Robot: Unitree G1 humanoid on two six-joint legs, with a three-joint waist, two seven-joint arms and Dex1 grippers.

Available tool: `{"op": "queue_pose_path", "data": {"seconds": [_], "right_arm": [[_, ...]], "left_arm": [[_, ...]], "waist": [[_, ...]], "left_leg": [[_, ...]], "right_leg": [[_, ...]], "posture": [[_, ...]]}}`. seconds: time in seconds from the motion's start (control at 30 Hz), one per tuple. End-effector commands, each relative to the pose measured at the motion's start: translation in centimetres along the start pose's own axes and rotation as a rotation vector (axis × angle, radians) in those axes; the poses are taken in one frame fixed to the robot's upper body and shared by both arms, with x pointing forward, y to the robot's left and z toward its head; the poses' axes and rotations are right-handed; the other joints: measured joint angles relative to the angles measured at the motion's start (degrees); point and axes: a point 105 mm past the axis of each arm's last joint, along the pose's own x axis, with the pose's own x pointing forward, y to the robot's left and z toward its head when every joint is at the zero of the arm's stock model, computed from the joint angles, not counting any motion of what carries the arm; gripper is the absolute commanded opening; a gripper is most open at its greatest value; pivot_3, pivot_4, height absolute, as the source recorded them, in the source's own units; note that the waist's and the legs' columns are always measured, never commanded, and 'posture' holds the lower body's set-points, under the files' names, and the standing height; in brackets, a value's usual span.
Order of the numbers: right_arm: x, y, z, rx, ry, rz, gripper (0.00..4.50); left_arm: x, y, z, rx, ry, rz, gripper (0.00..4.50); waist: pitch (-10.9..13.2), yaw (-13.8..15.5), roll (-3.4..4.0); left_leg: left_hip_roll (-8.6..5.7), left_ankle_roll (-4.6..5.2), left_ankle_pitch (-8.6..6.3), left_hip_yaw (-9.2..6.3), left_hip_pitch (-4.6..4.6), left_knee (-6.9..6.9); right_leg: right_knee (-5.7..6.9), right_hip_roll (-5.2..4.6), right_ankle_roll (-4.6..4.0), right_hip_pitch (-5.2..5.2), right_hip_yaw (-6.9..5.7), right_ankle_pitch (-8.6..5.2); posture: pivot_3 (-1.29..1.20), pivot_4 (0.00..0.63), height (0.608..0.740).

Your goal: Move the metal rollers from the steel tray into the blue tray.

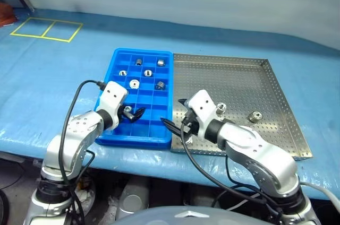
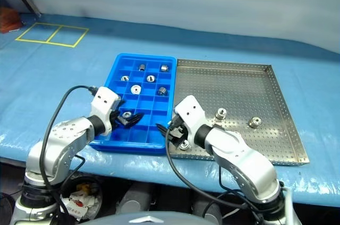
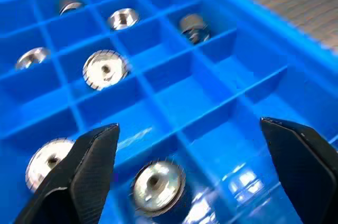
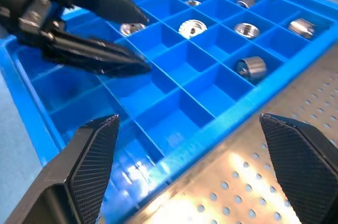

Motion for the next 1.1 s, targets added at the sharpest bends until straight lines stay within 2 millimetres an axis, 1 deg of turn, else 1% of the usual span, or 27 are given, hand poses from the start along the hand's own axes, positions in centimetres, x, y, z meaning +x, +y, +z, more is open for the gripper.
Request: {"op": "queue_pose_path", "data": {"seconds": [0.03, 0.1, 0.2, 0.3, 0.4, 0.5, 0.6, 0.63, 0.73, 0.8, 0.9, 1.1], "right_arm": [[-2.1, -1.8, 0.4, -0.016, -0.015, -0.132, 4.5], [-2.8, -2.4, 0.1, -0.007, -0.007, -0.179, 4.5], [-4.3, -2.8, -0.6, 0.011, 0.013, -0.254, 4.5], [-5.8, -3.0, -1.5, 0.038, 0.037, -0.322, 4.5], [-6.5, -3.2, -2.3, 0.062, 0.057, -0.373, 4.5], [-7.3, -3.4, -3.1, 0.095, 0.06, -0.433, 4.5], [-7.8, -3.3, -3.4, 0.115, 0.047, -0.471, 4.5], [-7.9, -3.3, -3.5, 0.119, 0.045, -0.479, 4.5], [-8.6, -3.1, -4.0, 0.133, 0.046, -0.517, 4.5], [-9.0, -2.9, -4.2, 0.144, 0.041, -0.531, 4.5], [-9.6, -2.3, -4.8, 0.158, 0.055, -0.535, 4.5], [-10.7, -1.9, -5.7, 0.178, 0.091, -0.577, 4.5]], "left_arm": [[0.7, -1.6, 2.0, 0.068, -0.076, -0.113, 4.45], [1.3, -1.9, 2.3, 0.077, -0.084, -0.136, 4.45], [2.7, -2.9, 3.2, 0.08, -0.11, -0.193, 4.45], [4.7, -3.9, 4.0, 0.086, -0.114, -0.248, 4.45], [6.4, -4.7, 4.7, 0.092, -0.116, -0.284, 4.45], [8.8, -6.5, 5.6, 0.116, -0.117, -0.342, 4.45], [10.3, -7.8, 6.0, 0.156, -0.119, -0.384, 4.45], [10.7, -8.1, 6.2, 0.161, -0.124, -0.393, 4.45], [11.5, -10.4, 7.1, 0.171, -0.157, -0.481, 4.45], [11.8, -11.7, 7.0, 0.177, -0.16, -0.543, 4.45], [12.3, -13.3, 6.1, 0.214, -0.144, -0.613, 4.45], [13.2, -15.6, 3.9, 0.296, -0.118, -0.68, 4.45]], "waist": [[0.0, -0.49, 0.0], [0.0, -1.42, 0.0], [0.0, -2.64, 0.0], [0.0, -3.9, 0.0], [-0.01, -5.43, 0.0], [-0.01, -6.57, 0.0], [-0.02, -7.77, 0.01], [-0.02, -8.3, 0.01], [-0.03, -9.56, 0.02], [-0.04, -10.24, 0.03], [-0.05, -11.32, 0.05], [-0.05, -12.89, 0.05]], "left_leg": [[-0.01, 0.01, -0.01, -0.01, 0.0, -0.02], [-0.02, 0.01, -0.01, -0.01, 0.01, -0.02], [-0.01, 0.02, 0.0, -0.04, 0.02, 0.0], [-0.02, 0.02, 0.0, -0.03, 0.02, 0.04], [-0.06, 0.03, 0.0, -0.03, 0.04, 0.09], [-0.09, 0.04, 0.01, 0.05, 0.08, 0.11], [-0.16, 0.04, 0.01, 0.06, 0.08, 0.14], [-0.16, 0.04, 0.01, 0.06, 0.08, 0.13], [-0.13, 0.04, 0.0, 0.13, 0.1, 0.1], [-0.1, 0.04, 0.0, 0.14, 0.11, 0.08], [-0.1, 0.04, 0.0, 0.19, 0.14, 0.08], [-0.05, 0.04, 0.0, 0.35, 0.23, 0.12]], "right_leg": [[0.0, -0.01, -0.02, 0.01, -0.01, -0.01], [0.01, 0.0, -0.02, 0.01, 0.0, -0.02], [0.02, 0.05, -0.01, 0.03, 0.0, -0.02], [0.03, 0.07, 0.01, 0.05, 0.02, -0.03], [0.04, 0.1, 0.06, 0.09, 0.05, -0.03], [0.06, 0.13, 0.1, 0.08, 0.13, -0.01], [0.06, 0.26, 0.11, 0.09, 0.23, 0.0], [0.06, 0.29, 0.11, 0.08, 0.26, 0.0], [0.06, 0.4, 0.12, 0.05, 0.42, 0.01], [0.06, 0.44, 0.12, 0.03, 0.46, 0.01], [0.08, 0.47, 0.12, 0.04, 0.53, 0.01], [0.1, 0.48, 0.17, 0.05, 0.72, 0.04]], "posture": [[0.15, 0.15, 0.74], [0.11, 0.15, 0.74], [0.06, 0.15, 0.74], [0.01, 0.15, 0.74], [-0.03, 0.15, 0.74], [-0.09, 0.15, 0.74], [-0.14, 0.15, 0.74], [-0.16, 0.15, 0.74], [-0.2, 0.15, 0.74], [-0.21, 0.15, 0.74], [-0.25, 0.15, 0.74], [-0.28, 0.15, 0.74]]}}
